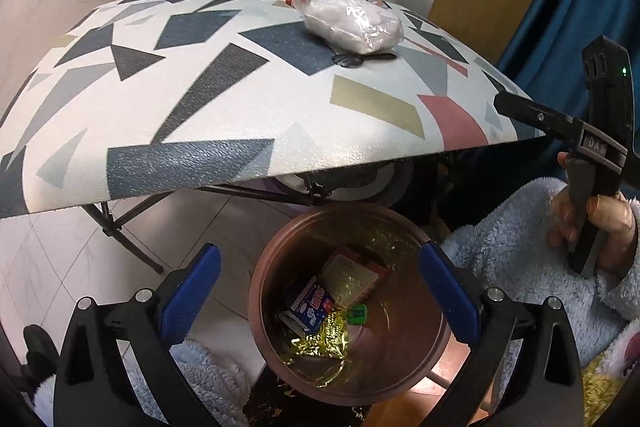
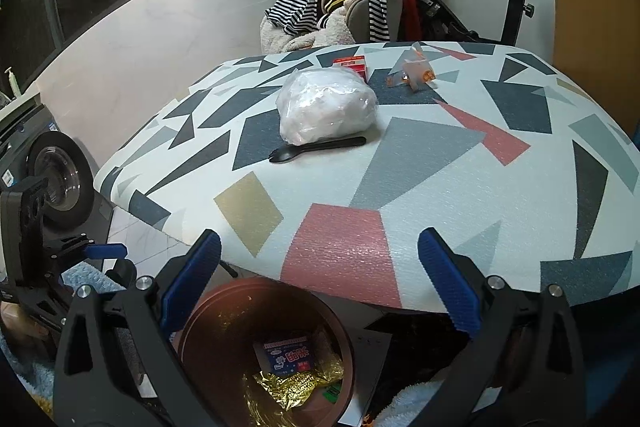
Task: Collect trash
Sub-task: 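Reach the left gripper to the black plastic spoon and close on it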
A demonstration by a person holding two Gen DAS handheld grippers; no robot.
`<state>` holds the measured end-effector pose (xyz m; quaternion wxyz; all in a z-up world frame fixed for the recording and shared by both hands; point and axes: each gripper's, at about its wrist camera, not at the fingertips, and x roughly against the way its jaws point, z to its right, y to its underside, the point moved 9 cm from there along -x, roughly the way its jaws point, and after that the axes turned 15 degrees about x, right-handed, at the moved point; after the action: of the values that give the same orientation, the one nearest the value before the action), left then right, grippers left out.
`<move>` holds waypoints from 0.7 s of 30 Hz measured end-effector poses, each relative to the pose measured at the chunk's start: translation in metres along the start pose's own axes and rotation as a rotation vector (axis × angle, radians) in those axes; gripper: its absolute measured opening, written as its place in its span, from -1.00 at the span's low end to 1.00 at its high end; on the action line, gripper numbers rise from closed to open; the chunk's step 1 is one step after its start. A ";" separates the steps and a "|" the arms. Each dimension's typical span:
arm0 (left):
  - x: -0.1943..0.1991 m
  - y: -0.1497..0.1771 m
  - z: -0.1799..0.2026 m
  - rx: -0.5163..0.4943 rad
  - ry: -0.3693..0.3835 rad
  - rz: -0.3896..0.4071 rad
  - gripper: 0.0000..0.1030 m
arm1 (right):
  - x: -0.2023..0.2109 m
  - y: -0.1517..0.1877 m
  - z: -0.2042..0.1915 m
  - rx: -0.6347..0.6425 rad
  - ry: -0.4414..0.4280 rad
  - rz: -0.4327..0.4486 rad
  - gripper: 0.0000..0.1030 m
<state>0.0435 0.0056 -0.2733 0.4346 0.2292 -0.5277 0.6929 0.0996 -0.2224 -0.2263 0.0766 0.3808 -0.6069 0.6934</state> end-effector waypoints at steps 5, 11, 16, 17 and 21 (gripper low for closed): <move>0.006 -0.010 -0.007 0.031 -0.020 0.051 0.89 | -0.001 0.000 0.000 0.002 0.001 -0.002 0.89; 0.021 -0.025 -0.015 0.075 -0.004 0.120 0.89 | -0.005 0.002 -0.003 0.021 0.002 -0.022 0.89; 0.027 -0.032 -0.013 0.066 0.000 0.149 0.89 | -0.009 0.002 -0.006 0.031 0.004 -0.031 0.89; 0.028 -0.033 -0.011 0.057 0.003 0.151 0.89 | -0.009 0.002 -0.005 0.028 0.010 -0.032 0.89; 0.026 -0.035 0.001 0.001 -0.001 0.123 0.89 | -0.008 -0.002 -0.002 0.008 0.009 -0.028 0.89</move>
<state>0.0597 0.0167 -0.2338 0.3910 0.1968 -0.5406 0.7184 0.1050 -0.2170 -0.2299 0.0876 0.3865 -0.5982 0.6965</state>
